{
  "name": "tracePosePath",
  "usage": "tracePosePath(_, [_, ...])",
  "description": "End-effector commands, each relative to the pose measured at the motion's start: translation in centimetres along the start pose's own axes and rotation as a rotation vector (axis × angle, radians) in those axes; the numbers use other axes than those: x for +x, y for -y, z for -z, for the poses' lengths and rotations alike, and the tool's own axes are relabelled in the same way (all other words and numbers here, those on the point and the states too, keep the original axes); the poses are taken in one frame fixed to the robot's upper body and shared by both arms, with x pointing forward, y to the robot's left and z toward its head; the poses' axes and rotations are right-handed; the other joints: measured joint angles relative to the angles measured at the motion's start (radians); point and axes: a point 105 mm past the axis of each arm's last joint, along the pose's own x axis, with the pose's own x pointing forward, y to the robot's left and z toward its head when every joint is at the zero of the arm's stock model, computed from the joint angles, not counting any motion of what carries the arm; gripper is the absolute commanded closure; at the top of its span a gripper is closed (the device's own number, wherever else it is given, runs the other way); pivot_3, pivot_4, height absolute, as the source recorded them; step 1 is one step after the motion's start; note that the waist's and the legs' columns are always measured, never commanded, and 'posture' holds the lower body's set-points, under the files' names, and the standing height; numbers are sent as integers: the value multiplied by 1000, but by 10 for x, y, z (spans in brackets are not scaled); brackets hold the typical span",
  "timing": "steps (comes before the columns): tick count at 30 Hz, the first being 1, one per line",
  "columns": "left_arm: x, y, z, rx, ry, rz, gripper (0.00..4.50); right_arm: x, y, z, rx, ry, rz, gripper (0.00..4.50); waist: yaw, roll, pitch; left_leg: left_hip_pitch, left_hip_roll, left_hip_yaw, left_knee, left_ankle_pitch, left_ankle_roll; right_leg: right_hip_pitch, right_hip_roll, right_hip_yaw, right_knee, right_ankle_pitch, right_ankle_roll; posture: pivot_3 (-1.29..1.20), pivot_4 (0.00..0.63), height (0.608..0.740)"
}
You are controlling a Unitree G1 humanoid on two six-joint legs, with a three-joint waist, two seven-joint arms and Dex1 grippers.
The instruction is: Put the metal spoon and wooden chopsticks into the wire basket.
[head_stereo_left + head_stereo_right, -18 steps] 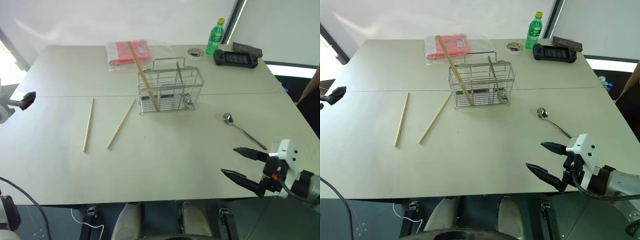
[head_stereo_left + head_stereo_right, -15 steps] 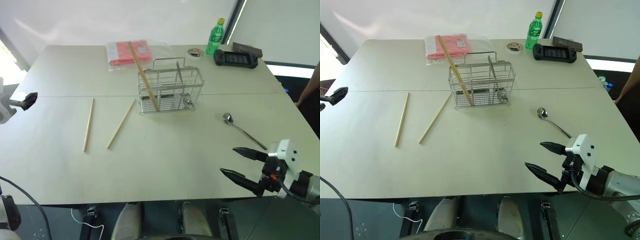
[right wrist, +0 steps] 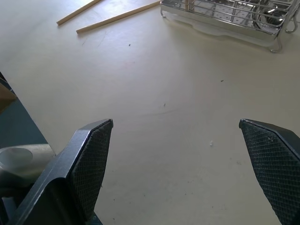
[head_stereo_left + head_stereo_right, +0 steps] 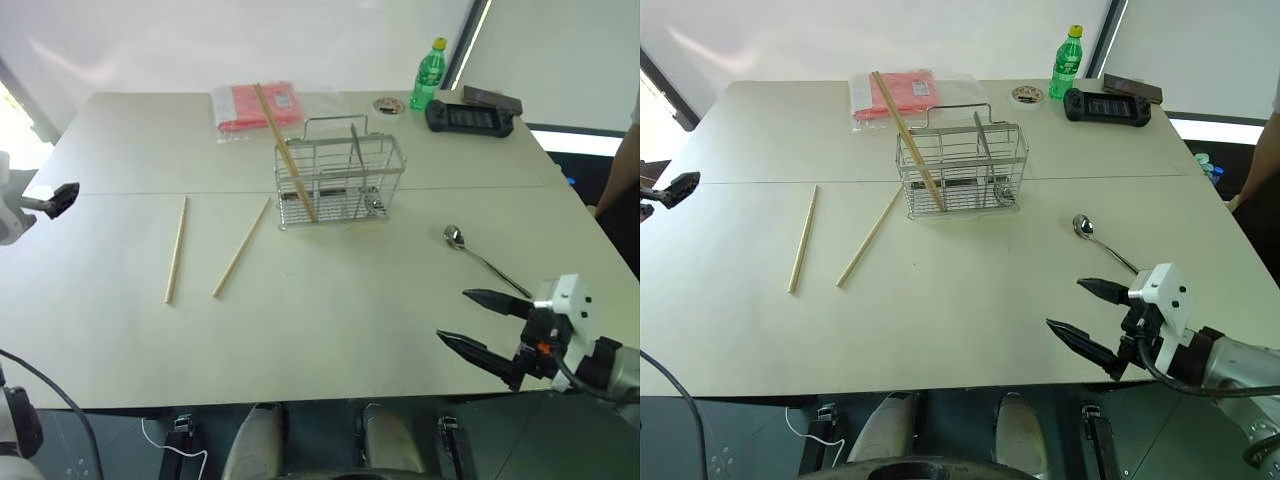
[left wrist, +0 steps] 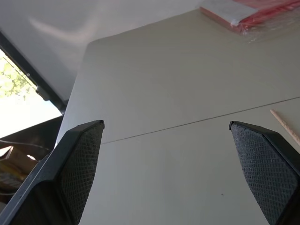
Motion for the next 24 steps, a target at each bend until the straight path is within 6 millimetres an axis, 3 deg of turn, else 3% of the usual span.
tracePosePath(1, [-4, 1, -18, 38, 46, 19, 0, -2, 2, -7, -34, 17, 1, 35, 1, 0, 0, 0, 0, 0, 0, 0, 0, 0, 0, 0, 0, 0, 0, 0, 150, 721])
tracePosePath(8, [-7, 33, -41, 63, 106, 196, 0, -6, 23, -17, -85, 12, 50, 35, 0, -1, 0, 0, 0, 0, 0, 0, 0, 0, 0, 0, 0, 0, 0, 0, 150, 721])
tracePosePath(12, [-15, 68, -70, 82, 182, 349, 0, -12, 57, -26, -130, -27, 145, 35, 0, -1, 0, 0, 0, 1, 1, 0, 0, 0, 0, 1, 0, 0, 0, 0, 150, 721])
tracePosePath(16, [-32, 109, -93, 85, 248, 562, 0, -15, 88, -35, -154, -81, 211, 35, -2, 0, 0, 0, 0, 1, 1, 0, 0, 0, 0, 2, 0, 0, 0, 0, 150, 721])
tracePosePath(24, [-75, 167, -118, 127, 262, 943, 0, -4, 114, -32, -178, -190, 165, 35, -8, 1, 1, 1, 0, 2, 1, 0, 0, 0, 1, 2, 2, 0, 0, 0, 150, 721])
